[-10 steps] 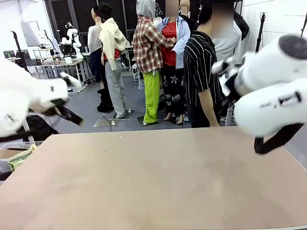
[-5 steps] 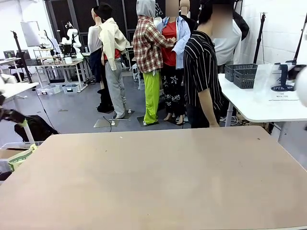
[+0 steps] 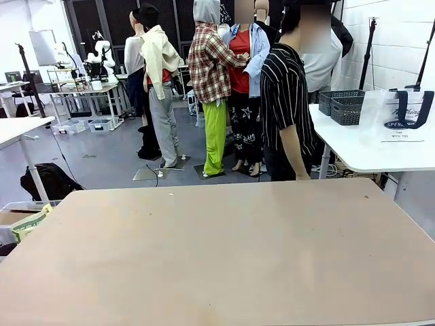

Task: Transfer purchased items from the store into the shopping bag.
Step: Open the Reusable shopping bag in the center of the table.

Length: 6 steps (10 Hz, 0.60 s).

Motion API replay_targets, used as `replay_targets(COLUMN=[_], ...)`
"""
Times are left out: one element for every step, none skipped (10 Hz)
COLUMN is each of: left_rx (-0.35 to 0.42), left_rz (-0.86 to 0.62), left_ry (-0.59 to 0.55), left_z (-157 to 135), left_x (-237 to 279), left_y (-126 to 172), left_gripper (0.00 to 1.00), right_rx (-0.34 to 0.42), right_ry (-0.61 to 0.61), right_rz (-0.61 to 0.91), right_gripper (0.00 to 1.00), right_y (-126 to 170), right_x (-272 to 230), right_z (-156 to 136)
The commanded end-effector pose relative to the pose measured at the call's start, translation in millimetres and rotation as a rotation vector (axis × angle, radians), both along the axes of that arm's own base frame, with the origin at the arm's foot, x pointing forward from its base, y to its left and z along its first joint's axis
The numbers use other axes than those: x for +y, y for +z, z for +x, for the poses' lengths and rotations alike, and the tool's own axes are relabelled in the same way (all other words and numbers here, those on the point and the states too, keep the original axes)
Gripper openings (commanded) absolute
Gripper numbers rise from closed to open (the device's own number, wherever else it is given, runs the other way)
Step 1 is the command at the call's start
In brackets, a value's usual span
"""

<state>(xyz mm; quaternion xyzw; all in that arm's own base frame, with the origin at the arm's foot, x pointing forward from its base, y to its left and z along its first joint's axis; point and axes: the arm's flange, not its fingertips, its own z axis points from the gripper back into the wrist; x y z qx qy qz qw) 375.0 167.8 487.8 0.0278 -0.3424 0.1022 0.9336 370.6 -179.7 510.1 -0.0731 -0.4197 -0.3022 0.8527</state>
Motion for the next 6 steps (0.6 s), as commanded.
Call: replay_targets(left_rx=[-0.041, 0.000, 0.000, 0.000, 0.000, 0.000], left_rz=[-0.058, 0.000, 0.000, 0.000, 0.000, 0.000], left_ry=[0.023, 0.000, 0.000, 0.000, 0.000, 0.000], left_z=[-5.0, 0.0, 0.0, 0.0, 0.0, 0.0], left_x=[-45.7, 0.0, 0.0, 0.0, 0.0, 0.0], left_y=[-15.4, 0.0, 0.0, 0.0, 0.0, 0.0], left_gripper=[1.00, 1.00, 1.00, 1.00, 1.00, 1.00], right_rx=[0.053, 0.000, 0.000, 0.000, 0.000, 0.000], right_ry=[-0.056, 0.000, 0.000, 0.000, 0.000, 0.000], right_rz=[-0.040, 0.000, 0.000, 0.000, 0.000, 0.000], right_gripper=[1.00, 1.00, 1.00, 1.00, 1.00, 1.00], right_y=[-40.2, 0.0, 0.0, 0.0, 0.0, 0.0], right_x=[70.9, 0.0, 0.0, 0.0, 0.0, 0.0], right_z=[-46.2, 0.0, 0.0, 0.0, 0.0, 0.0])
